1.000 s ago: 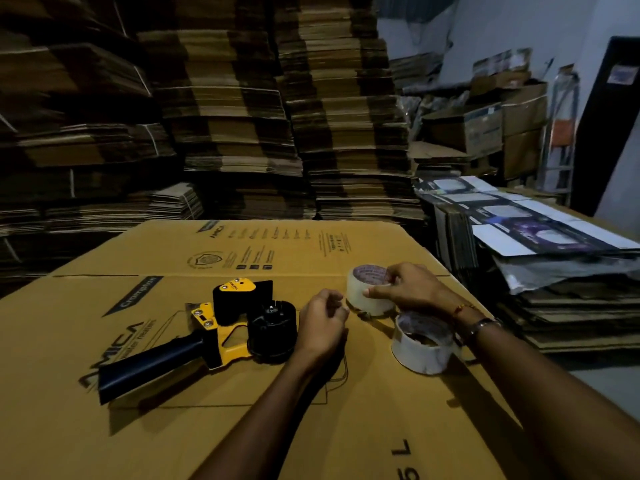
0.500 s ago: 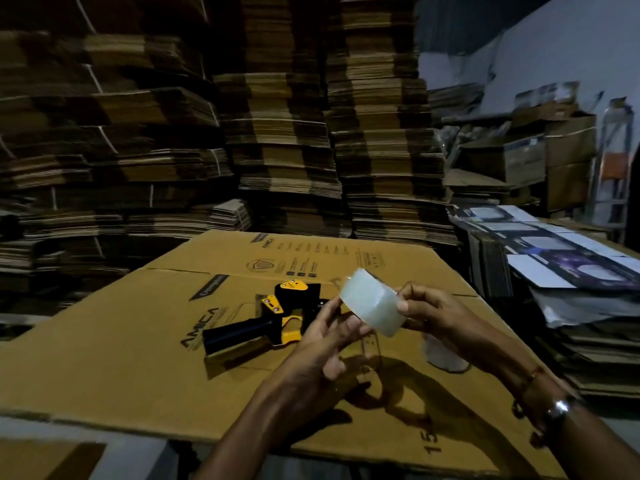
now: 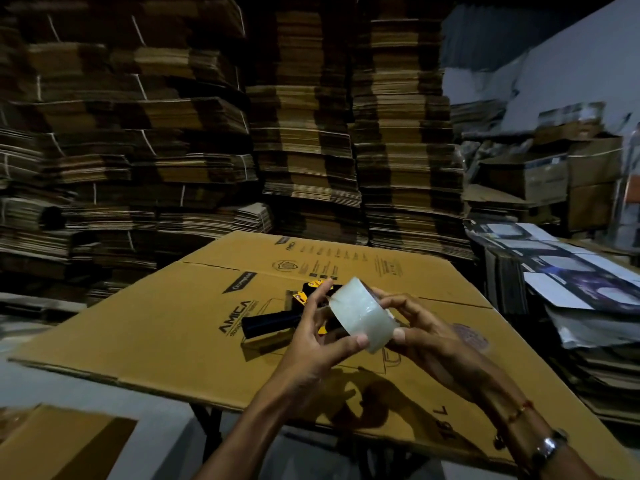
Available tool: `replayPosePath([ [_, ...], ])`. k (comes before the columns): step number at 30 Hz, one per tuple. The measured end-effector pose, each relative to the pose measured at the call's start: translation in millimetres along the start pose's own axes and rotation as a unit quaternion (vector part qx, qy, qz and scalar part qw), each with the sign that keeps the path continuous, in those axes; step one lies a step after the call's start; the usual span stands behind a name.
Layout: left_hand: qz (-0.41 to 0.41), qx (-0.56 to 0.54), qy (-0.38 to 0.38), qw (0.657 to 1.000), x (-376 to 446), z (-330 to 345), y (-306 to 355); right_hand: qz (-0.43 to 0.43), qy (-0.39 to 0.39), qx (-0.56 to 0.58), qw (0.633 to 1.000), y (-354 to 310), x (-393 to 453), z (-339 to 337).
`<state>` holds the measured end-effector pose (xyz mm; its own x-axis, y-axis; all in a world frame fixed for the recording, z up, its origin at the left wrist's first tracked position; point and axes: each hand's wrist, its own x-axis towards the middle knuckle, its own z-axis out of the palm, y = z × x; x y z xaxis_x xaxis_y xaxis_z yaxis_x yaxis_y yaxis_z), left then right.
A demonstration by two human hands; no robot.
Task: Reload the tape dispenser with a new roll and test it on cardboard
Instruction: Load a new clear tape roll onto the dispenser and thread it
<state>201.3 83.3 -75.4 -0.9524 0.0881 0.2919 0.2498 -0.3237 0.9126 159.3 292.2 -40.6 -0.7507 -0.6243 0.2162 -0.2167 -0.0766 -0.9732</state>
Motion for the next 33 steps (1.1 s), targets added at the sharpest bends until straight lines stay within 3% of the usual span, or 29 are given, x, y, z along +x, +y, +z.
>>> replayPosePath([
  [4,0.071,0.076,0.007,0.995,-6,2,-3,-0.041,0.043,-0.072,0.996,4,1,24],
  [7,0.079,0.127,0.009,0.989,-7,2,-1,-0.064,0.071,-0.072,0.993,11,5,27],
  [9,0.113,0.209,0.027,0.971,-9,-1,3,-0.072,0.09,-0.081,0.99,14,7,23],
  [11,0.203,0.34,0.063,0.916,-10,-4,8,-0.078,0.103,-0.113,0.985,16,6,20],
  [14,0.341,0.499,0.088,0.792,-9,-7,11,-0.087,0.11,-0.152,0.978,18,4,18],
  [16,0.387,0.565,0.094,0.723,-6,-6,13,-0.087,0.118,-0.165,0.975,19,3,19],
  [19,0.407,0.625,0.096,0.659,-2,-2,14,-0.099,0.122,-0.177,0.972,23,4,18],
  [21,0.409,0.647,0.08,0.638,0,0,13,-0.11,0.127,-0.193,0.967,24,5,18],
  [24,0.396,0.637,0.085,0.656,0,1,9,-0.113,0.139,-0.211,0.961,25,5,16],
  [28,0.349,0.462,0.14,0.804,-5,7,14,-0.108,0.162,-0.237,0.952,30,1,12],
  [29,0.343,0.434,0.154,0.819,-5,8,18,-0.103,0.172,-0.24,0.95,32,0,10],
  [33,0.332,0.501,0.124,0.789,-2,6,29,-0.1,0.193,-0.198,0.956,35,-8,10],
])
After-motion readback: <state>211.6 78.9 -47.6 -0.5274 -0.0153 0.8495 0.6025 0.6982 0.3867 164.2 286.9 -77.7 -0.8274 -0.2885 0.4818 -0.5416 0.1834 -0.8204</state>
